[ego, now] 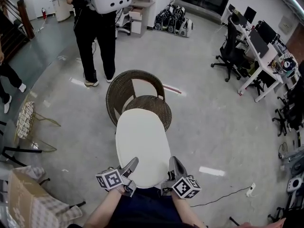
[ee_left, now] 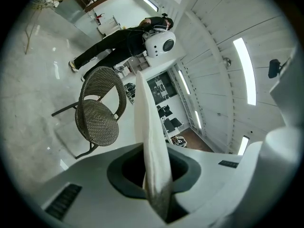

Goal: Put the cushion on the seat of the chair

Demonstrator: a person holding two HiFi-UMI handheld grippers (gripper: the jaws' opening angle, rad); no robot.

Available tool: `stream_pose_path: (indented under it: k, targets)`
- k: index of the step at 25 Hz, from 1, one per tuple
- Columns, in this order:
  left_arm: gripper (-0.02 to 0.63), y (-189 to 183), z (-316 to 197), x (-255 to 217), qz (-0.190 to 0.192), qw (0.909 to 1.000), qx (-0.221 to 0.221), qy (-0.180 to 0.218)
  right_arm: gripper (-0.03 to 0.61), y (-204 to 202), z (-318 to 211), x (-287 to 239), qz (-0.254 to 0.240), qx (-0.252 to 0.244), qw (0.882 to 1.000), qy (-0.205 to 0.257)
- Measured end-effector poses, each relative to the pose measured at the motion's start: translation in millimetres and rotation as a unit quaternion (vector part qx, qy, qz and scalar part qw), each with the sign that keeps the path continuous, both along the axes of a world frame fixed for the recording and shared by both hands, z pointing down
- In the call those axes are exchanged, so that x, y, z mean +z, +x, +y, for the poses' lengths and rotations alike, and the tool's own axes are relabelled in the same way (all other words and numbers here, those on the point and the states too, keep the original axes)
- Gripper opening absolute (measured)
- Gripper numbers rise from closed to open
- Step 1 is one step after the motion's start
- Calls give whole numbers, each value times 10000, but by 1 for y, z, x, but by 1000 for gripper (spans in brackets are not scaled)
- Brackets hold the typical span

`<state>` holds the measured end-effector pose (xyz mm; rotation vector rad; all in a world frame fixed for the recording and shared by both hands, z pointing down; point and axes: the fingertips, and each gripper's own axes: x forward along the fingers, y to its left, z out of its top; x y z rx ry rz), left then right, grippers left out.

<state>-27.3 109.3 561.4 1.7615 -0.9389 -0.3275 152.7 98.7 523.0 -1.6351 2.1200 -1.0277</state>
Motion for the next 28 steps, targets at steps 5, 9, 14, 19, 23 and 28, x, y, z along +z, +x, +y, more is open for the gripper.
stream_pose_path:
  k: [5, 9, 14, 19, 23, 28]
  targets:
    - [67, 19, -12, -3, -9, 10000, 44, 40, 25, 14, -16, 1, -207, -39, 9998, 6]
    - [67, 24, -18, -5, 41, 10000, -11, 43, 25, 13, -20, 5, -225, -178, 9996, -34]
    - [67, 14, -26, -10, 206, 9994, -273, 98, 25, 16, -24, 3, -340, -192, 9992, -17]
    - [67, 6, -25, -14, 285, 9985, -453, 71, 25, 13, -19, 8, -387, -236, 9989, -76]
    - [67, 0, -25, -9, 190, 9987, -481, 30, 26, 8, -20, 12, -454, -266, 9985, -149]
    - [67, 2, -35, -12, 298, 9978, -581, -85, 26, 6, -31, 11, -526, -283, 9980, -213]
